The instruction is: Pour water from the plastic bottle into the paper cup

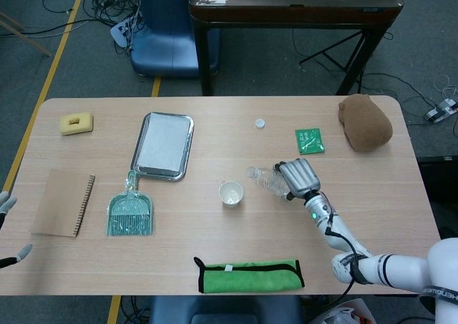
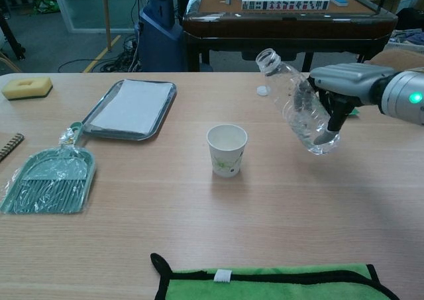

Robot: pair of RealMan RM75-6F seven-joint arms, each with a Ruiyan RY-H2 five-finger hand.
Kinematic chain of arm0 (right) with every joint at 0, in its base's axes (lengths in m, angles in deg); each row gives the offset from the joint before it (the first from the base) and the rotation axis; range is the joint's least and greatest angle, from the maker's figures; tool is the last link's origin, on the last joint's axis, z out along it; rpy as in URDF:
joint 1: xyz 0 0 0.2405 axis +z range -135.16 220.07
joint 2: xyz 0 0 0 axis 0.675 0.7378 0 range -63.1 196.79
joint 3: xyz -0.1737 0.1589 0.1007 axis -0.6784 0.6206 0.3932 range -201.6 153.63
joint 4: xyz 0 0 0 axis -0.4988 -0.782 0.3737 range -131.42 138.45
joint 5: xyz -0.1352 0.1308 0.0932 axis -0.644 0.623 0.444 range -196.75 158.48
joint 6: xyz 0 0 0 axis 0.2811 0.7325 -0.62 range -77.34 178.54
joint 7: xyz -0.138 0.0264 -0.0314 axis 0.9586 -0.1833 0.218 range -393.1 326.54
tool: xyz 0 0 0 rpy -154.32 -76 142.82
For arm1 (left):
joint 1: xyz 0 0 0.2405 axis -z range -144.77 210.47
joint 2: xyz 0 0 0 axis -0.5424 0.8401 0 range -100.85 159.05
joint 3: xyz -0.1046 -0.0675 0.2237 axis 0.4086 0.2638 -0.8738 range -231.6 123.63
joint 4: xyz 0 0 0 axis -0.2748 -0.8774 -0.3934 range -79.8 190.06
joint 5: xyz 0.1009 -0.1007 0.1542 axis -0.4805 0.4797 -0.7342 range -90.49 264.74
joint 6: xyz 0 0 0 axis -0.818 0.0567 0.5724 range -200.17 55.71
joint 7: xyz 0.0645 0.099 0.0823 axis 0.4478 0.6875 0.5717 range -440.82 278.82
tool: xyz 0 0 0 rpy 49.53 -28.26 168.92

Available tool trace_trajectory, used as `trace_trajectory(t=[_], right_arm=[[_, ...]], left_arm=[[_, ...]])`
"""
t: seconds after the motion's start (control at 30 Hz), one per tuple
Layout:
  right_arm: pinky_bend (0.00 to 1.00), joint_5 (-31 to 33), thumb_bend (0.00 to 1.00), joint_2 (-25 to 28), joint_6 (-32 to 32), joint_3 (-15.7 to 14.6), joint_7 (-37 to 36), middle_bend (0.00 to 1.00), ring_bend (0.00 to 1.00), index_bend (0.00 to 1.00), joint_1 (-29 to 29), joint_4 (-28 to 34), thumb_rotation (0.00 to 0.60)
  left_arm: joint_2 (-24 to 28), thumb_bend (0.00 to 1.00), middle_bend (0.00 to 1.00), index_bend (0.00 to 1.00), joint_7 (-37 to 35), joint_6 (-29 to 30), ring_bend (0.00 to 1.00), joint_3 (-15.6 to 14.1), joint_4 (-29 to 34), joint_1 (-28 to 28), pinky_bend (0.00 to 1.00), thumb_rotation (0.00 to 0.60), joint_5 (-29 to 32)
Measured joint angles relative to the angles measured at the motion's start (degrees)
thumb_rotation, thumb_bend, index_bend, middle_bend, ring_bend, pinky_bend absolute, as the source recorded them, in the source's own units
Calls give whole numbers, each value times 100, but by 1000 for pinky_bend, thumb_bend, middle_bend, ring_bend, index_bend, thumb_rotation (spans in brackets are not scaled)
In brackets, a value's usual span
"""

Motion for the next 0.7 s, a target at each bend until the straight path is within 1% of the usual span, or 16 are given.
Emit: trace_trajectory(t=[0.13,0.23,0.43,0.7], right_arm=[[472,-707,268,-175,298,6,-813,649,526,638,-393,-356,600],[472,-1097,268,-377,529,17,-1372,649,526,638,-656,-719,600],[472,-1611,265,-890,819,65,-2298,649,526,638,-1075,-1603,600],[472,-2116,265,-1592,1118,194,-3340,649,526,638,-1390,-2638,600]], left_arm=[[-22,154,0,0,32,-7,40,-6,-8,8,348,600,-10],[-35,154,0,0,55,-14,40,-10,-8,15,348,600,-16],[-46,154,0,0,72,-15,40,-22,-3,19,348,600,-37],[-65,154,0,0,86,-61,40,-37,-14,35,348,600,-34]])
